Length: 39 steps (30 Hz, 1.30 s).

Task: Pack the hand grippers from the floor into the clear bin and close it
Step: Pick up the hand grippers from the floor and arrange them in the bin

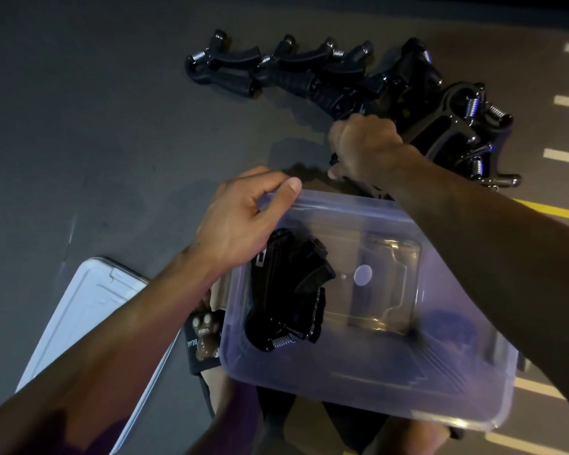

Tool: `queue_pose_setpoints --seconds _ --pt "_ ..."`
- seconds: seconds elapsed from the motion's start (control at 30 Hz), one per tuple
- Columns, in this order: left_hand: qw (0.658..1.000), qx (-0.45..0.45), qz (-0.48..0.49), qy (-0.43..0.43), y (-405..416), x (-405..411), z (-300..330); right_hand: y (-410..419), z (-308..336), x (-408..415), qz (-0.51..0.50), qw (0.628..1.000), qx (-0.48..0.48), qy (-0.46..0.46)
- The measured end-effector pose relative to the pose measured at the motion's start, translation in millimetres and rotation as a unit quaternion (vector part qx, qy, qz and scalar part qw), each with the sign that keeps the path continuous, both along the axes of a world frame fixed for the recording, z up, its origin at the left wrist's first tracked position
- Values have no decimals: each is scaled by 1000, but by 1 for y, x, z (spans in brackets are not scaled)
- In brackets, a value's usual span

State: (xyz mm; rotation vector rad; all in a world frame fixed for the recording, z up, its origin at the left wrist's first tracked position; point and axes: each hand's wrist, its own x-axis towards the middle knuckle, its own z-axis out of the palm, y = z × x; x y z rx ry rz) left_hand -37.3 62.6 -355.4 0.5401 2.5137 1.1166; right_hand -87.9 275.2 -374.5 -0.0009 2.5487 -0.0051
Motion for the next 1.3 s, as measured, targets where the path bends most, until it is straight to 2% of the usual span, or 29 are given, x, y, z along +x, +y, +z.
queue_pose_setpoints --seconds 0.2,0.37,0.47,0.57,0.63,0.73,0.8,0.93,1.07,1.13,1.23,1.3 --pt "1000 -6 4 5 0 1 1 15 17 7 -13 1000 -22 9" --pt "999 -23 6 26 1 4 5 33 26 25 -79 984 -144 69" --pt "998 -14 -3 68 0 8 9 41 37 45 -130 956 -220 148" --pt "995 -20 -23 94 -3 20 12 44 62 68 -196 903 -295 245" --pt "993 -34 -34 110 -6 31 11 43 87 85 -203 877 -313 304" --pt "989 -55 -29 131 -10 44 9 42 118 111 -210 840 -368 339" --pt "989 -56 -22 133 -11 50 8 42 133 130 -195 830 -396 339" --pt "988 -61 -28 141 -12 52 5 40 146 155 -171 837 -397 335" --pt "987 -61 -33 147 -11 50 5 43 152 165 -151 829 -382 380" --pt "988 -58 -27 142 -11 51 6 45 160 168 -141 831 -385 375" --pt "989 -57 -22 134 -10 52 7 39 155 167 -105 885 -355 283" --pt "990 -56 -20 131 -11 52 7 26 129 166 -91 918 -329 201"
